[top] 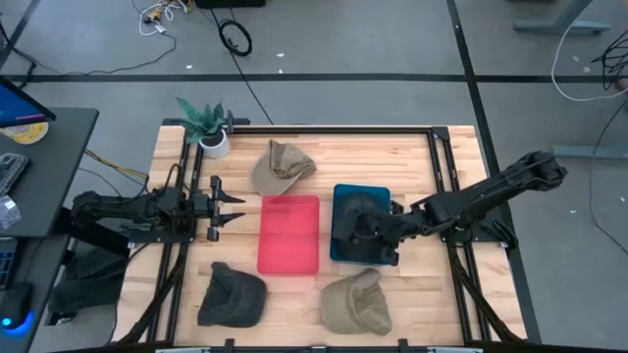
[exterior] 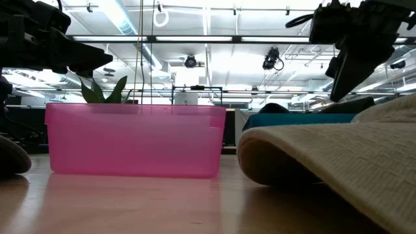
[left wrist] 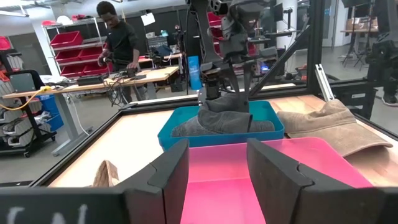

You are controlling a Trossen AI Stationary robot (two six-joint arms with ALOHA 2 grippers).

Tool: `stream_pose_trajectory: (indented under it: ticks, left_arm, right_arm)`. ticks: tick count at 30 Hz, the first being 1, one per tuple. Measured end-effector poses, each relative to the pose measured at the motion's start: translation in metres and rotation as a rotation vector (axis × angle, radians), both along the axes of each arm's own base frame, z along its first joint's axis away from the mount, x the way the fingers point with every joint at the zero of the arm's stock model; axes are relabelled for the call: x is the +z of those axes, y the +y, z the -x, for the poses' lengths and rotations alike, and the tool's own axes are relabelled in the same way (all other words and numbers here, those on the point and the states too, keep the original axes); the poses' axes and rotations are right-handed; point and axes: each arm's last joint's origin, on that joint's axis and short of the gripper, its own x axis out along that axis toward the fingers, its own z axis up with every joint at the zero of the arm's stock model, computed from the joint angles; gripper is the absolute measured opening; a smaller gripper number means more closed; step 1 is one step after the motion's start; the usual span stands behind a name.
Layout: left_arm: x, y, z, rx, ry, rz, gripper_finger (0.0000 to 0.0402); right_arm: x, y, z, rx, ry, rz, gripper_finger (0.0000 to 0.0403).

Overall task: Pick & Place hat
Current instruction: Put the top black cap into the blue bin

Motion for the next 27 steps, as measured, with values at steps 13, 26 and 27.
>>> stream_pose_trajectory:
  ticks: [13, 26, 27]
  left_arm:
    - [0.000, 0.000, 0.000, -0.001, 0.000, 0.000, 0.0165]
    - [0.000, 0.000, 0.000, 0.000, 0.000, 0.000, 0.0165]
    - [0.000, 0.000, 0.000, 0.000, 0.000, 0.000, 0.0165]
  right_arm:
    - [0.001, -0.011, 0.026, -0.151, 0.153, 0.056, 0.0035]
    - [-0.040, -0.007, 0.018, -0.097, 0.051, -0.016, 0.0004]
    - [-0.043, -0.008, 0.020, -0.104, 0.070, -0.016, 0.0003]
